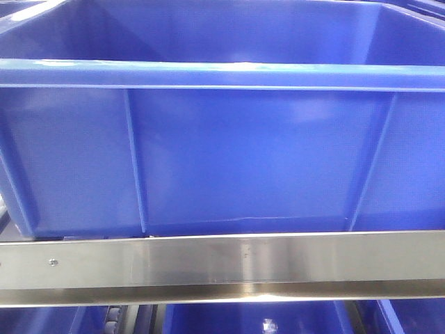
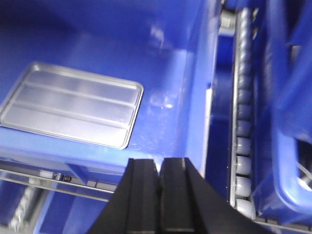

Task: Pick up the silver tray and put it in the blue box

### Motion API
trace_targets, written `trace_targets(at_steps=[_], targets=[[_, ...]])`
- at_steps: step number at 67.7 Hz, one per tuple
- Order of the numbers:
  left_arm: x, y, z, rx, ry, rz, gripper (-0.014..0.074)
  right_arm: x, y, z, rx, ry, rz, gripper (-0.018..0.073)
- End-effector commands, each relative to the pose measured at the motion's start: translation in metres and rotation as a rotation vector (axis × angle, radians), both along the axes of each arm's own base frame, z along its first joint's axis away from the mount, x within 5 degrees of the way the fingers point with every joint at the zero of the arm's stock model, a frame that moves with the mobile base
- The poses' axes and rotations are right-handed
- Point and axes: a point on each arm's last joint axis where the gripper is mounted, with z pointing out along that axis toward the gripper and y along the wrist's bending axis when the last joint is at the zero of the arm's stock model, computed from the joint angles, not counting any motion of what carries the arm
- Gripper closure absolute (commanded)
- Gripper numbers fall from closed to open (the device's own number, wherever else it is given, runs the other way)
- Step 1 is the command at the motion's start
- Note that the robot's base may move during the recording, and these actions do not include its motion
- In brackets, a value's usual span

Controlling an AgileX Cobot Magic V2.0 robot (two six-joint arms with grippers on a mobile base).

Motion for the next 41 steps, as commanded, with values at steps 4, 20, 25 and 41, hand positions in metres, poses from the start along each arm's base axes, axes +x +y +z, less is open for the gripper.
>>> trace_targets(at_steps=[4, 20, 25, 41], targets=[[-0.023, 0.017, 0.001, -0.113, -0.15, -0.033, 0.0701, -0.022, -0.011, 0.003, 0.03, -0.168, 0.017, 0.0505], [-0.054, 0.044, -0.02, -0.186, -0.233, -0.04, 0.0701, -0.053, -0.027, -0.02, 0.062, -0.277, 0.023, 0.0505], [-0.058, 0.047, -0.022, -0.199, -0.245, -0.04, 0.0701, -0.055, -0.028, -0.024, 0.064, -0.282, 0.024, 0.0503], [-0.06, 0.046, -0.024, -0.24, -0.199, -0.053, 0.0701, -0.055, -0.028, -0.024, 0.064, -0.28, 0.023, 0.0503]])
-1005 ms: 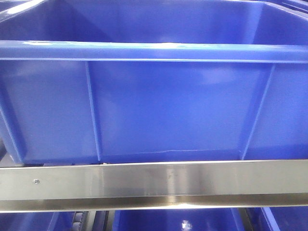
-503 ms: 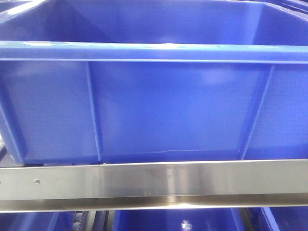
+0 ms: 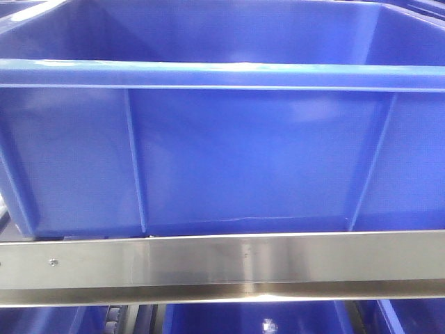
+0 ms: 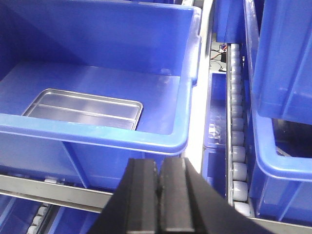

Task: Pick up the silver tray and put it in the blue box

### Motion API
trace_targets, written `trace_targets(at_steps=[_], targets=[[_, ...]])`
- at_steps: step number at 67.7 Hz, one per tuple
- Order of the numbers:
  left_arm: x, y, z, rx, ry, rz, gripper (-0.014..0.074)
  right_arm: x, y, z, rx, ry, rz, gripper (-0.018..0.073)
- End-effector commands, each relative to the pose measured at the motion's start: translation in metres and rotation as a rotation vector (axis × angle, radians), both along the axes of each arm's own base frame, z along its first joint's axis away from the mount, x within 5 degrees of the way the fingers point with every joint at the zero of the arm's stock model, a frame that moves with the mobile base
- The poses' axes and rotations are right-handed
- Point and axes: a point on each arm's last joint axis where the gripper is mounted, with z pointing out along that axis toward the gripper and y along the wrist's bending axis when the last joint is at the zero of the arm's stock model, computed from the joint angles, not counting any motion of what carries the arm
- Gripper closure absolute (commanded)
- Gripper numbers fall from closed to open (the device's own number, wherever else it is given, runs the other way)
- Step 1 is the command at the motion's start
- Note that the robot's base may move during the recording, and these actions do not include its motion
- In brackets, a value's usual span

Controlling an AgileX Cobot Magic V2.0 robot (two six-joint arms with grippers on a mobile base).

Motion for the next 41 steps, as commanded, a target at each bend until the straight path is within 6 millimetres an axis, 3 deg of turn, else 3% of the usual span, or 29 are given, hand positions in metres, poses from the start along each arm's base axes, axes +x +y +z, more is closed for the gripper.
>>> trace_targets(at_steps=[1, 25, 41], targets=[[0.0, -0.002, 0.015, -0.06, -0.074, -0.017, 0.0701, 0.001, 0.001, 0.015, -0.008, -0.102, 0.012, 0.0503], [0.0, -0.001, 0.015, -0.059, -0.075, -0.016, 0.0701, 0.001, 0.001, 0.015, -0.008, -0.102, 0.012, 0.0503], [-0.001, 0.001, 0.002, -0.06, -0.092, 0.051, 0.0701, 0.001, 0.001, 0.015, -0.008, -0.102, 0.012, 0.0503]])
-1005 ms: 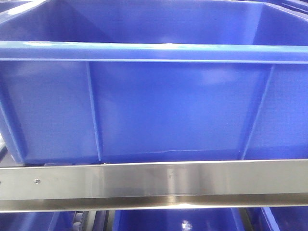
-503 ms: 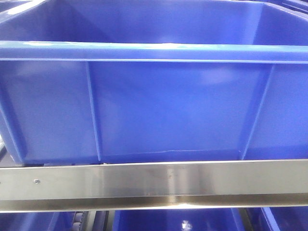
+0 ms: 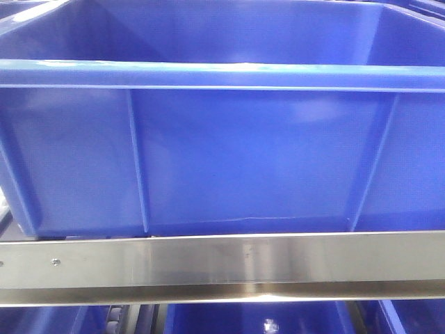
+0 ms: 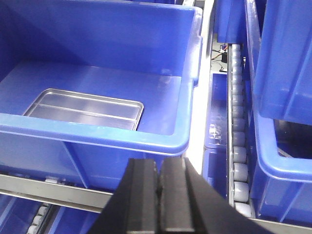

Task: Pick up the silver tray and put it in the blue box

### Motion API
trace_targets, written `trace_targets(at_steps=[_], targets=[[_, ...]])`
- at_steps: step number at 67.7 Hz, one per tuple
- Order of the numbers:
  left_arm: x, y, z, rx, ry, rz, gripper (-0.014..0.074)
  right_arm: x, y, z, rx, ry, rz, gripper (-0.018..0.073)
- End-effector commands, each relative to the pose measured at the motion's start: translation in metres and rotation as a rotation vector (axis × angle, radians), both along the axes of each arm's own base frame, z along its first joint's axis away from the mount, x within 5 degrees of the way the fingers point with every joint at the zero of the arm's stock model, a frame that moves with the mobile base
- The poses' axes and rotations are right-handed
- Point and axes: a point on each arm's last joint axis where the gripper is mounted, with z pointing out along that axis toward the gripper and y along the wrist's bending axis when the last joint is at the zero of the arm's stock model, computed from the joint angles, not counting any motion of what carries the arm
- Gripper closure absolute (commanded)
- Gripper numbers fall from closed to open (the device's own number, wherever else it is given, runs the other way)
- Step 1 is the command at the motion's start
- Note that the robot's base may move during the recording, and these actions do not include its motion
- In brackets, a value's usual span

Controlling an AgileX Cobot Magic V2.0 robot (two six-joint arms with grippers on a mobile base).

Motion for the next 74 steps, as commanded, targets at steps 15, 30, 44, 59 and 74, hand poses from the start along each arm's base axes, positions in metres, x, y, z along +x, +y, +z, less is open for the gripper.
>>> trace_targets(at_steps=[15, 30, 44, 59, 74], targets=[[-0.005, 0.009, -0.016, -0.037, -0.396, 0.203, 0.0701, 0.001, 0.001, 0.015, -0.006, -0.102, 0.012, 0.0503], [0.001, 0.017, -0.067, -0.084, -0.426, 0.435, 0.0701, 0.001, 0.001, 0.015, -0.006, -0.102, 0.012, 0.0503], [0.012, 0.019, -0.105, -0.012, -0.463, 0.488, 0.0701, 0.001, 0.001, 0.015, -0.006, -0.1, 0.011, 0.0503], [0.012, 0.018, -0.108, 0.0, -0.417, 0.476, 0.0701, 0.001, 0.001, 0.014, -0.006, -0.099, 0.011, 0.0503], [0.012, 0.018, -0.108, 0.0, -0.417, 0.476, 0.0701, 0.001, 0.001, 0.014, -0.006, -0.099, 0.011, 0.0503]])
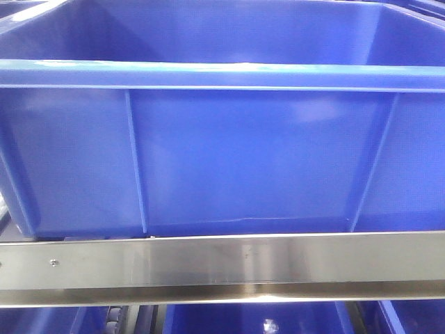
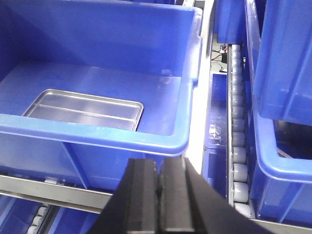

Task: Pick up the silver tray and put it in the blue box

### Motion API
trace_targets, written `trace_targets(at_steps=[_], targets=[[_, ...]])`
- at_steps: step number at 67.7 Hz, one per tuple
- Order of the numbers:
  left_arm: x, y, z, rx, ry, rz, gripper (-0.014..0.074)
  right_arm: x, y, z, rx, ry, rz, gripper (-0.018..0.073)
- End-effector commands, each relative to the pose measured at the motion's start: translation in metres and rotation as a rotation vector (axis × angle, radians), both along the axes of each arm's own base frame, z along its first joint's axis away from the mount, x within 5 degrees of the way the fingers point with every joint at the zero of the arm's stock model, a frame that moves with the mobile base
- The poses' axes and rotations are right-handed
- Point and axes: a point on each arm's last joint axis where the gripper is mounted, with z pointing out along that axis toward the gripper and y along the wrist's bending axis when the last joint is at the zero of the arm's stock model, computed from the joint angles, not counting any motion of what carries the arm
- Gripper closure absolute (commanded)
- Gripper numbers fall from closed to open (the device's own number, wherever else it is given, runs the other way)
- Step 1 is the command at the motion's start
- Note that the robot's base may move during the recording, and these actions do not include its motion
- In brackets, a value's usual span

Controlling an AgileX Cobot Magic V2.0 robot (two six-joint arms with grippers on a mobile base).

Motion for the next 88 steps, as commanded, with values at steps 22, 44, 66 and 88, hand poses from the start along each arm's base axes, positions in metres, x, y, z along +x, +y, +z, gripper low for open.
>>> trace_targets(at_steps=[22, 44, 66, 88], targets=[[-0.002, 0.0, 0.01, -0.012, -0.114, -0.001, 0.0701, 0.001, 0.001, 0.014, -0.008, -0.096, 0.01, 0.0503], [-0.002, 0.0, 0.01, -0.012, -0.114, -0.001, 0.0701, 0.001, 0.001, 0.017, -0.006, -0.125, -0.017, 0.0503], [-0.002, 0.0, 0.01, -0.012, -0.114, -0.001, 0.0701, 0.017, 0.015, -0.012, -0.094, -0.221, -0.137, 0.0503], [-0.002, 0.0, 0.01, -0.012, -0.114, -0.001, 0.0701, 0.034, 0.014, -0.082, -0.052, -0.344, -0.219, 0.0503]])
